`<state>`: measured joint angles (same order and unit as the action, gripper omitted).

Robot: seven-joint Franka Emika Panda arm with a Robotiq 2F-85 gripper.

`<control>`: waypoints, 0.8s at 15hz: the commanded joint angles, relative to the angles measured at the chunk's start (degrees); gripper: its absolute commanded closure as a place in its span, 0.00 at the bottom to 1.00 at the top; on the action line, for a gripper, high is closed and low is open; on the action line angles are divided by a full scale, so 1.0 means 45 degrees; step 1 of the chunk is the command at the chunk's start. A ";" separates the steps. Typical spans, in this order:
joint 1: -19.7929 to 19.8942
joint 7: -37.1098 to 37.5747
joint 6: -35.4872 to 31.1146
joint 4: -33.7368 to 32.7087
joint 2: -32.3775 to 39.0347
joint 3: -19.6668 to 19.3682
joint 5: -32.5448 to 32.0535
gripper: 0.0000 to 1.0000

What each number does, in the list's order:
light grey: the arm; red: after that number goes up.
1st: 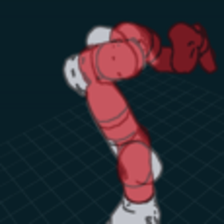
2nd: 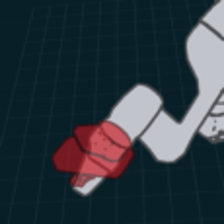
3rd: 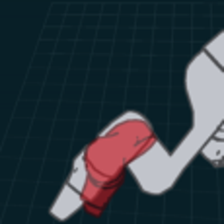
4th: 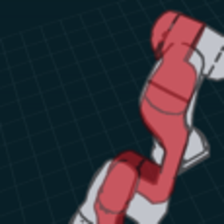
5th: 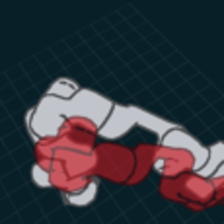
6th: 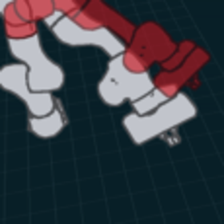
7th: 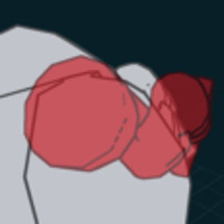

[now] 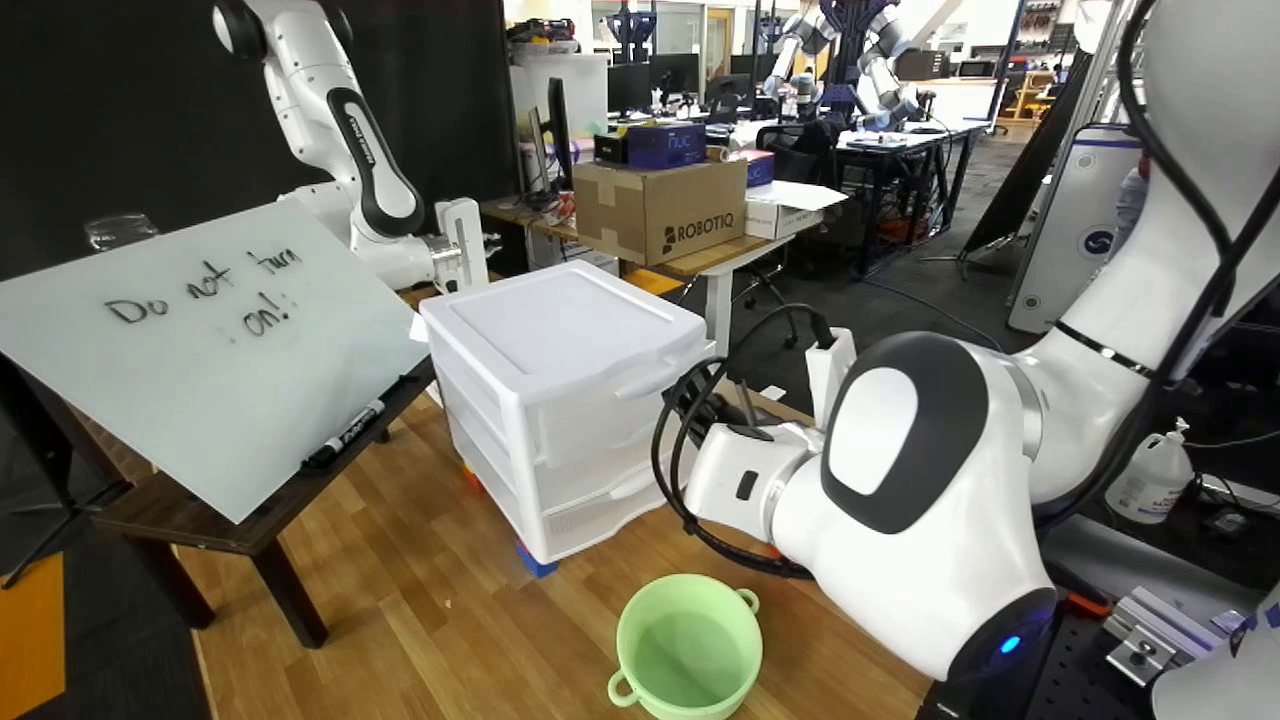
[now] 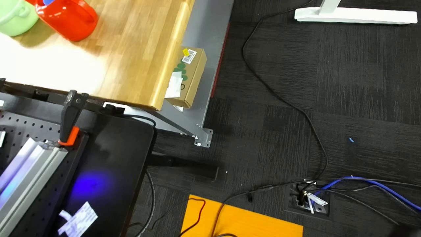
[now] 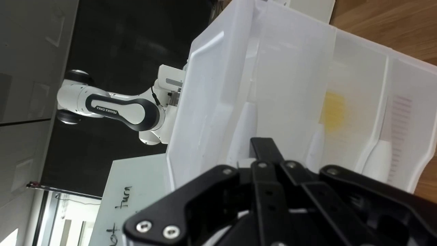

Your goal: Open the top drawer

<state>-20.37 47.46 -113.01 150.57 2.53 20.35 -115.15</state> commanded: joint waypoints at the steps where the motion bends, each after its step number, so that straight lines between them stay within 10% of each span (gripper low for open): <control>1: 0.0068 0.0046 -0.0096 0.0353 -0.0502 0.0022 -0.0064 1.00; 2: 0.0069 0.0014 -0.0177 0.0344 -0.0545 0.0015 -0.0073 0.74; 3: 0.0029 0.0033 0.0009 0.0120 -0.0163 0.0035 0.0015 0.98; 7: 0.0024 0.0033 0.0009 0.0152 -0.0225 0.0031 0.0016 0.74; 8: 0.0024 0.0033 0.0009 0.0154 -0.0225 0.0030 0.0016 0.49; 12: 0.0072 -0.0327 0.0063 -0.0473 0.0426 -0.0002 0.0330 0.28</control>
<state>-20.38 47.65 -112.98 150.89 2.24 20.35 -115.06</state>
